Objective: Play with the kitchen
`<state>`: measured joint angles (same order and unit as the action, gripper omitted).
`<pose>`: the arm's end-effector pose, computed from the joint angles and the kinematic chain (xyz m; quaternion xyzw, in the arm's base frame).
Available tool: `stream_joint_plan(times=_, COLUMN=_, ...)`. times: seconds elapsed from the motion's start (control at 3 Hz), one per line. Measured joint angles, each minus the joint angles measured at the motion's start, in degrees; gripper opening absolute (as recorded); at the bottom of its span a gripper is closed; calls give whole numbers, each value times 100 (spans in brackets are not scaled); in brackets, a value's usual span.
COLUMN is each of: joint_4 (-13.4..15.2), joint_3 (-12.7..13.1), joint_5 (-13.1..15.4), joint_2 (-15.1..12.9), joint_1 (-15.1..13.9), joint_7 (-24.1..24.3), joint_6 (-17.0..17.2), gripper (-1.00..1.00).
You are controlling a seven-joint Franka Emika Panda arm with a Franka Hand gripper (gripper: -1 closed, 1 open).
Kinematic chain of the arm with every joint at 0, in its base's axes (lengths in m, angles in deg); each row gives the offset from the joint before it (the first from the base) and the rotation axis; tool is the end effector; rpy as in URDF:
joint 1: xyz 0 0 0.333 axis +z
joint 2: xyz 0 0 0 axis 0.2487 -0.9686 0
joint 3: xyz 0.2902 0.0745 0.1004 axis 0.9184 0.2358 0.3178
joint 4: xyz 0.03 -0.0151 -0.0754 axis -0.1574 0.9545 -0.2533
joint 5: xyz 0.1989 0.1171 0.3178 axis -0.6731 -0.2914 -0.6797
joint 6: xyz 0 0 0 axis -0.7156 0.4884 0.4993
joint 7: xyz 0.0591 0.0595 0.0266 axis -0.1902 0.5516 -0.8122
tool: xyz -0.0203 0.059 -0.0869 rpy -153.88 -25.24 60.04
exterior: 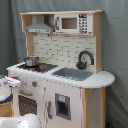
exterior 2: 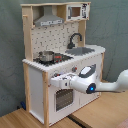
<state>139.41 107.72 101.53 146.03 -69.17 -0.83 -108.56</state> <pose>0.3510 0.5393 0.3346 0.2835 0.6654 0.2819 0.6304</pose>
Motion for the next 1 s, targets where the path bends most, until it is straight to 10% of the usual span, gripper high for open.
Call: stream_joint_plan(times=1.0, joint_4=17, joint_3=33, joint_5=-580, joint_2=-27, joint_1=-3, joint_7=1720, joint_6=-15, gripper=-100)
